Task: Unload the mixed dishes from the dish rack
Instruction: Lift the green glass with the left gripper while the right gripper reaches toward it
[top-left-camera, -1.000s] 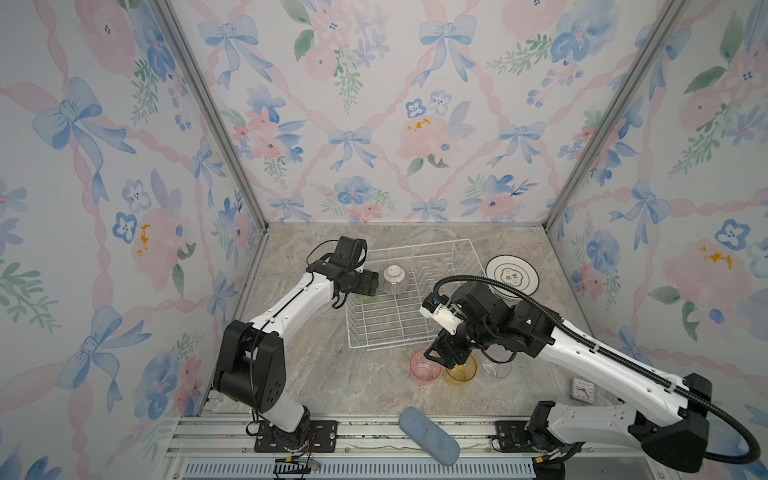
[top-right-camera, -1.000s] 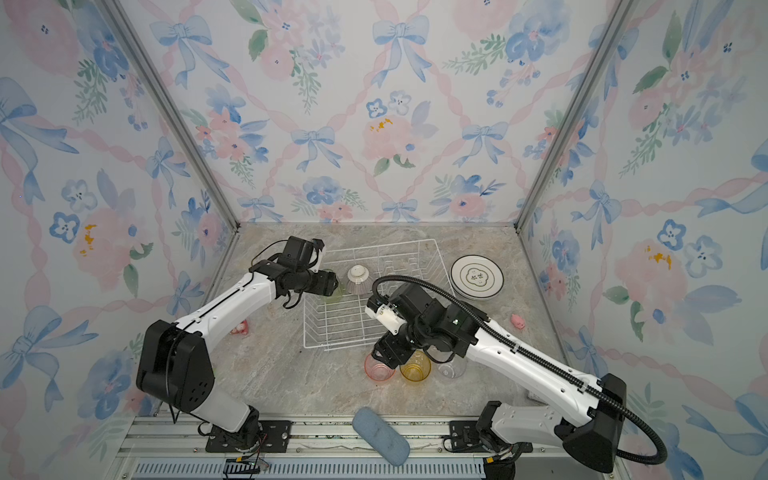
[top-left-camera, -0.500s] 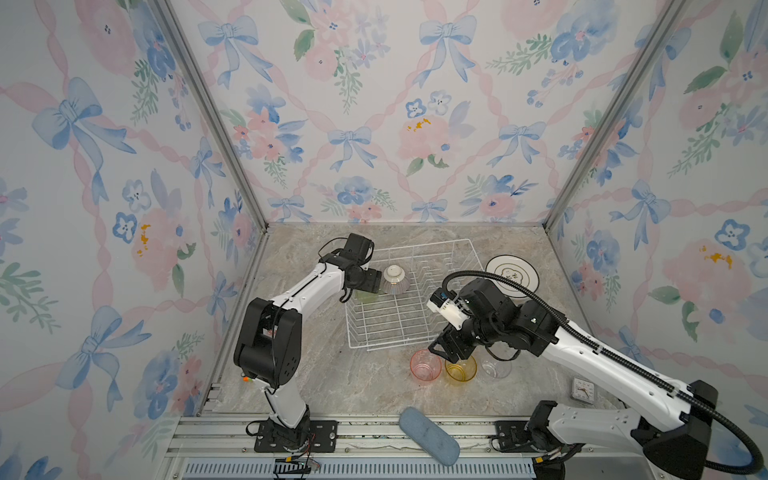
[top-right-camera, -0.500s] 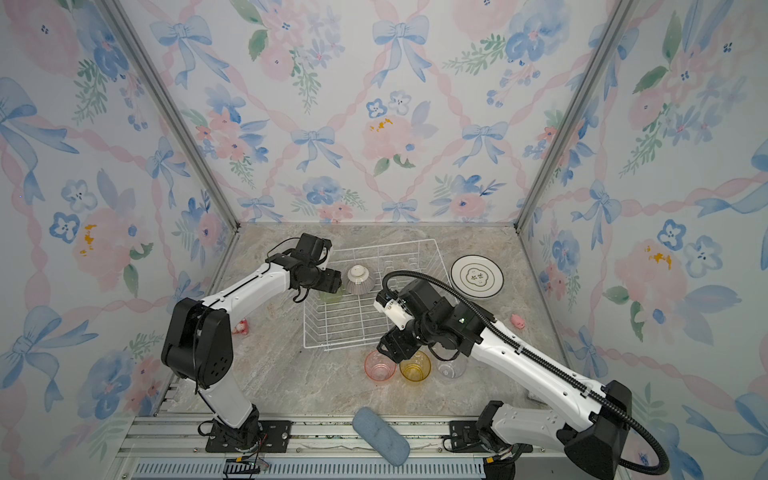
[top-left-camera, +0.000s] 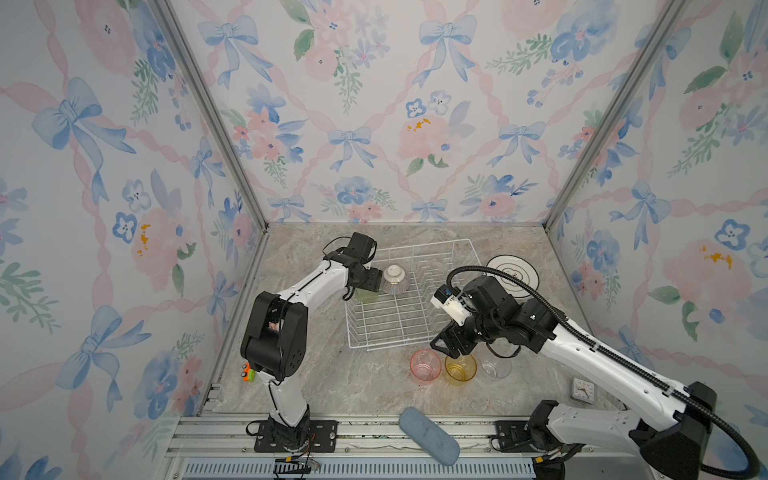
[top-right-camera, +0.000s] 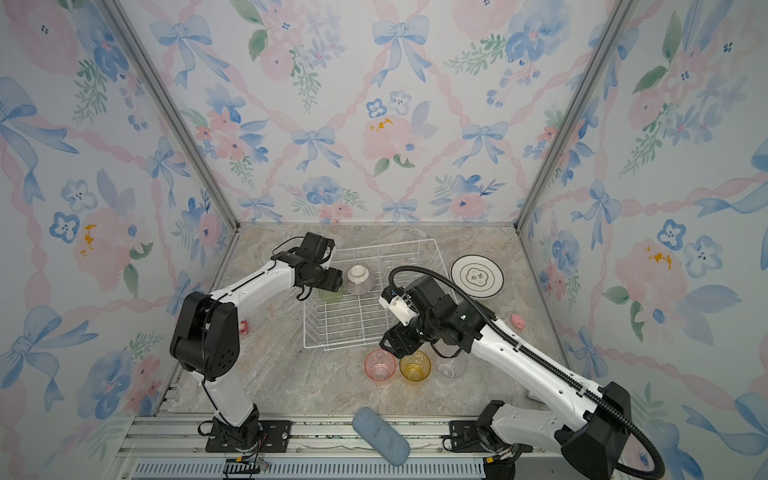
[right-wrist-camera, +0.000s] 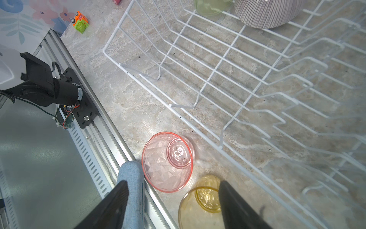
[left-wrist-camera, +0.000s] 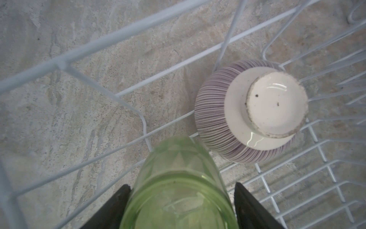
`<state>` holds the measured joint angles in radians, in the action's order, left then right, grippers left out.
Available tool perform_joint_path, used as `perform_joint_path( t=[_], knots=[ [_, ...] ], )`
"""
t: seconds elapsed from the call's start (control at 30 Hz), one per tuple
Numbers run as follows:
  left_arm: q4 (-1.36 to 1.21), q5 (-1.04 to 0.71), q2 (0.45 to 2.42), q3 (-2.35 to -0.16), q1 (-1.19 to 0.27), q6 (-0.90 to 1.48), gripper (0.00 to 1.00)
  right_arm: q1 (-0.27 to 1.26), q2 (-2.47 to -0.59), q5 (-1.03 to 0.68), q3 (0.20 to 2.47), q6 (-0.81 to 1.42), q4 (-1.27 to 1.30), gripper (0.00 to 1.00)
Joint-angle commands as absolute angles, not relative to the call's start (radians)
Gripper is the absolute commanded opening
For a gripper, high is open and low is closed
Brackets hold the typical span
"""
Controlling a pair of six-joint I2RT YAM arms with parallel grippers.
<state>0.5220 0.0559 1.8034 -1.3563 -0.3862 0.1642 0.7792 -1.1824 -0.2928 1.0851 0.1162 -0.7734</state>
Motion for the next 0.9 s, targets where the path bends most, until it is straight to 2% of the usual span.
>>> perform_joint_path(
  t=[0.0, 0.43, 0.63, 0.87],
  knots=[
    [0.557, 0.088, 1.821, -1.345, -0.391, 0.158, 0.76, 0.771, -1.193, -0.32, 1.068, 0.133, -0.751, 0.75],
    [0.579, 0.039, 1.826, -1.354, -0.392, 0.153, 0.49, 0.761, -1.204, -0.319, 1.051, 0.151, -0.702, 0.75],
    [0.58, 0.012, 1.787, -1.358, -0.391, 0.164, 0.48, 0.716, -1.202, -0.378, 1.011, 0.198, -0.569, 0.75],
    [0.579, -0.04, 1.684, -1.36, -0.39, 0.169, 0.47, 0.664, -1.221, -0.522, 0.955, 0.299, -0.334, 0.75]
  ],
)
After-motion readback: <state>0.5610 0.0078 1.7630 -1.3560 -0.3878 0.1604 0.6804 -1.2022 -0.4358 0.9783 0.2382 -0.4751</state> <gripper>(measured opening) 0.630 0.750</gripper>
